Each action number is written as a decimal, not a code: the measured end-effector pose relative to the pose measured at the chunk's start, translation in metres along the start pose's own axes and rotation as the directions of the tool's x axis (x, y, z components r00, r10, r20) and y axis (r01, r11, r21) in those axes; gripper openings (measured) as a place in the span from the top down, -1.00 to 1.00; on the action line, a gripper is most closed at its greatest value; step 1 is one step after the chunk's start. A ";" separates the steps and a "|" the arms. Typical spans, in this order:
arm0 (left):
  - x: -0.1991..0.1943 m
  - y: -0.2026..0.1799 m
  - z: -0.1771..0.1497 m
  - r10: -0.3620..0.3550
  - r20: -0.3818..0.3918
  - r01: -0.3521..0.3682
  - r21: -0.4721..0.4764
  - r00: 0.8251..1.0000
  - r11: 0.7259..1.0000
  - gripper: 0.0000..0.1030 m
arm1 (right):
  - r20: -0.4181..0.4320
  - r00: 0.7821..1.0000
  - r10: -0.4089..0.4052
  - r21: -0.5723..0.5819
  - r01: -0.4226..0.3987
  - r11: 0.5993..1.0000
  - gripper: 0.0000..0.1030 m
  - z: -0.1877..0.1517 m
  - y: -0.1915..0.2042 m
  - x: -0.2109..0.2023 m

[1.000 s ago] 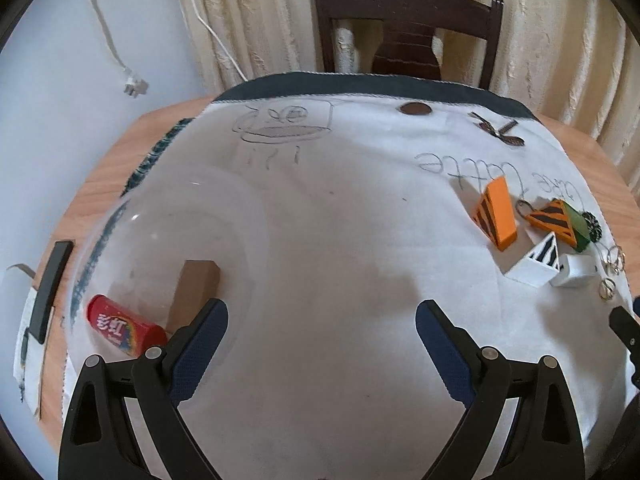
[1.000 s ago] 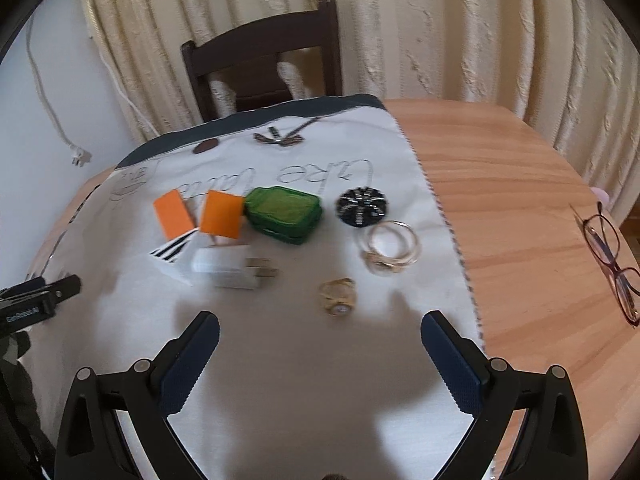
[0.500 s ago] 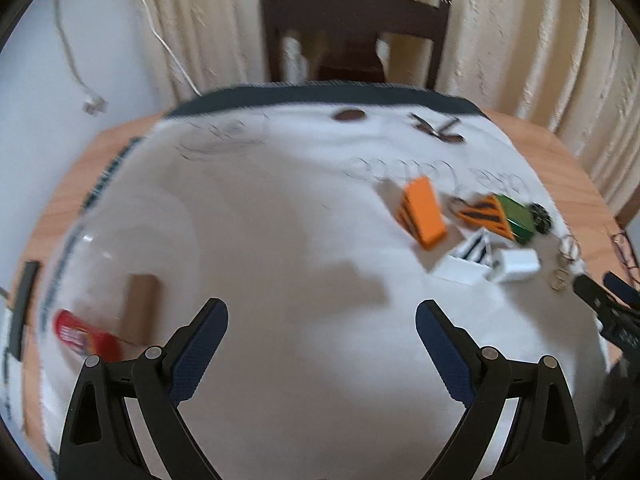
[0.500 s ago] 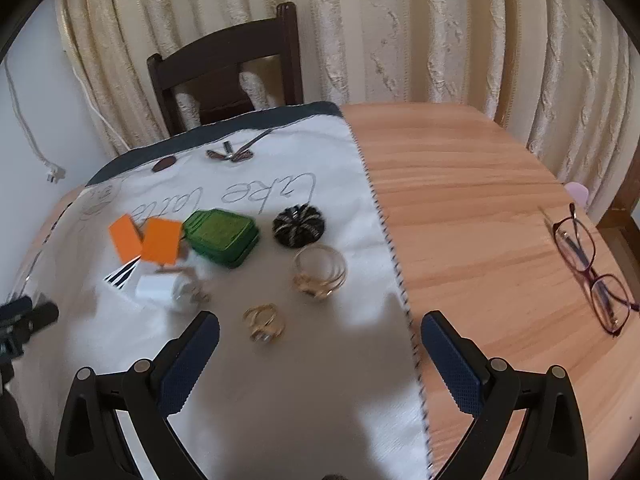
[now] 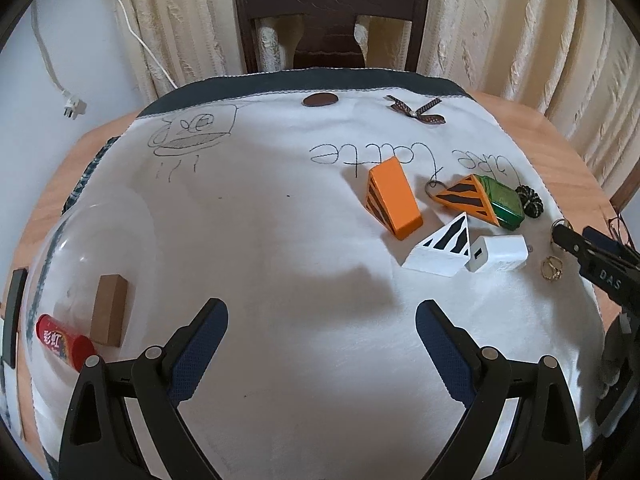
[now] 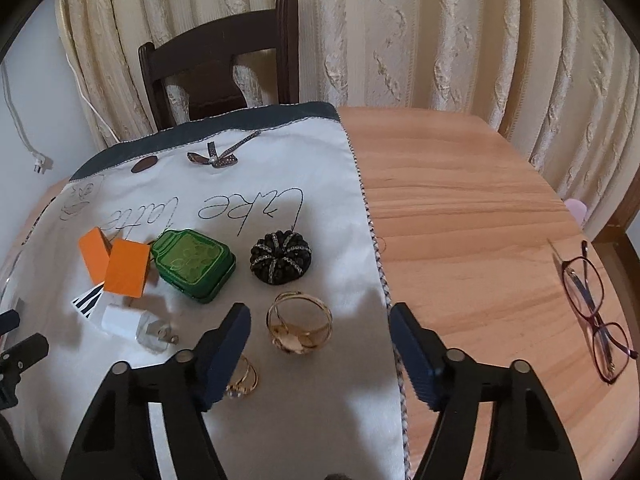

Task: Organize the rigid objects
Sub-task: 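Grasp the large gold ring with the right tool while the left grasps the striped triangular block, then carry the triangle into the bowl and open the left tool while the right carries the ring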

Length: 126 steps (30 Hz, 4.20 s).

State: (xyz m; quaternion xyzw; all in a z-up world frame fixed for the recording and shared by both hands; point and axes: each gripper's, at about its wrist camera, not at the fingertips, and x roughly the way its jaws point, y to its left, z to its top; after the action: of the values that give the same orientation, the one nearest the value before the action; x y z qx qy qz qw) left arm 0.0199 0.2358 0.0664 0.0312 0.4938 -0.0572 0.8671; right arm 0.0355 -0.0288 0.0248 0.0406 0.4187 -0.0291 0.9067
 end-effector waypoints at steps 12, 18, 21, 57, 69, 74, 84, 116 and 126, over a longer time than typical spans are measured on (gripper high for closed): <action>0.019 -0.013 0.010 -0.042 -0.052 0.041 -0.002 0.998 0.999 -0.86 | 0.001 0.999 0.035 0.004 -0.035 0.999 0.10 0.000 -0.002 0.005; 0.021 -0.030 0.014 -0.065 -0.048 0.066 0.015 0.997 0.998 -0.86 | 0.012 0.998 0.055 0.011 -0.055 0.998 0.24 0.000 -0.004 0.003; 0.023 -0.037 0.018 -0.070 -0.045 0.071 0.021 0.997 0.997 -0.86 | 0.023 0.998 0.066 0.014 -0.066 0.998 0.24 0.001 -0.005 0.000; 0.029 -0.050 0.023 -0.192 0.009 0.191 0.020 0.981 0.981 0.12 | 0.006 0.994 0.111 0.034 -0.111 0.993 0.04 -0.004 -0.007 0.007; 0.027 -0.043 0.020 -0.180 0.013 0.180 -0.003 0.984 0.984 0.12 | 0.005 0.995 0.104 0.024 -0.104 0.994 0.05 -0.004 -0.005 0.010; 0.027 -0.039 0.019 -0.170 0.015 0.170 -0.015 0.985 0.985 0.12 | 0.003 0.995 0.102 0.024 -0.102 0.995 0.23 -0.004 -0.004 0.011; 0.025 -0.034 0.019 -0.161 0.024 0.161 -0.027 0.987 0.987 0.12 | 0.029 0.994 0.103 0.014 -0.104 0.994 0.30 -0.002 -0.006 0.006; -0.030 0.086 0.019 0.063 0.213 -0.010 -0.239 0.975 0.971 0.12 | 0.116 0.981 0.158 -0.039 -0.154 0.987 0.30 0.006 0.043 -0.049; -0.038 0.138 0.009 0.162 0.224 -0.083 -0.326 0.961 0.942 0.12 | 0.101 0.954 0.284 -0.170 -0.264 0.949 0.30 0.006 0.123 -0.066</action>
State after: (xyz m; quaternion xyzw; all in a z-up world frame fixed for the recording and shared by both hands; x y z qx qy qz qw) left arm 0.0265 0.3743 0.1033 -0.0834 0.3814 0.0729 0.9178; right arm 0.0082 0.0946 0.0851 0.0259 0.3528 0.1275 0.9266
